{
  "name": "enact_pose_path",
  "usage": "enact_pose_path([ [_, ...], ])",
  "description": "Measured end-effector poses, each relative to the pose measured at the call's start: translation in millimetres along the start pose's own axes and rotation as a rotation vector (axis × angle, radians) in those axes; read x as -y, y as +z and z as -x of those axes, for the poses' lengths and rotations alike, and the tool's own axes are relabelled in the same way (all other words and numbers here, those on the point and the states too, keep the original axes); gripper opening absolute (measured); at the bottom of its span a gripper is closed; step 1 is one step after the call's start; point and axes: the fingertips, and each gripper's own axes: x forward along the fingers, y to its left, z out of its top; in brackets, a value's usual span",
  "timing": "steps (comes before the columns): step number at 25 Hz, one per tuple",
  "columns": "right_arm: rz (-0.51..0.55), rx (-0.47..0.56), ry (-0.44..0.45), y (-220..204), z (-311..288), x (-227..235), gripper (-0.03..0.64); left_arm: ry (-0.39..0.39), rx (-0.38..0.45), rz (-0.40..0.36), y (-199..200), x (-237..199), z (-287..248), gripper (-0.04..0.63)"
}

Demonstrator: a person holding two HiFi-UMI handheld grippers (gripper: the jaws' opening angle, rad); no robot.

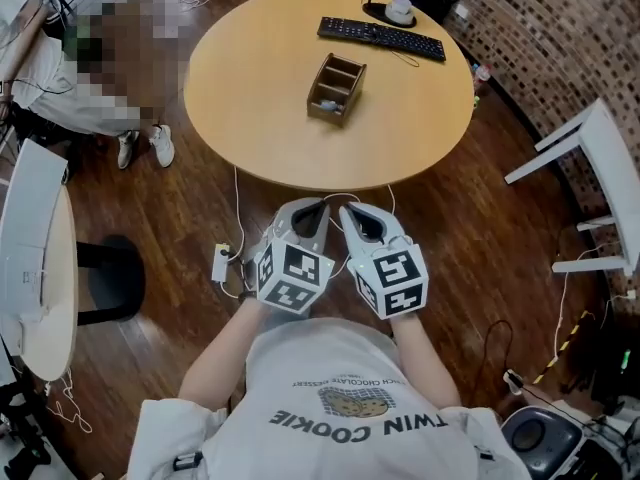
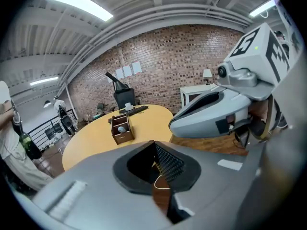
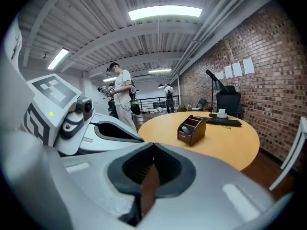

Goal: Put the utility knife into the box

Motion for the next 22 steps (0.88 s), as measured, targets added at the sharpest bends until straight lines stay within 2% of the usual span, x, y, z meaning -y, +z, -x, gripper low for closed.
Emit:
enact_pose_path([
  [14,-0.009,0.04,0.103,-30,68,-31,0.002,0.202,0.084,0.23,-2,61,66,0.008],
  [22,-0.001,0.056,0.143,-45,104,-60,0.002,0.247,0.1,0.268,-10,99,99,0.008],
])
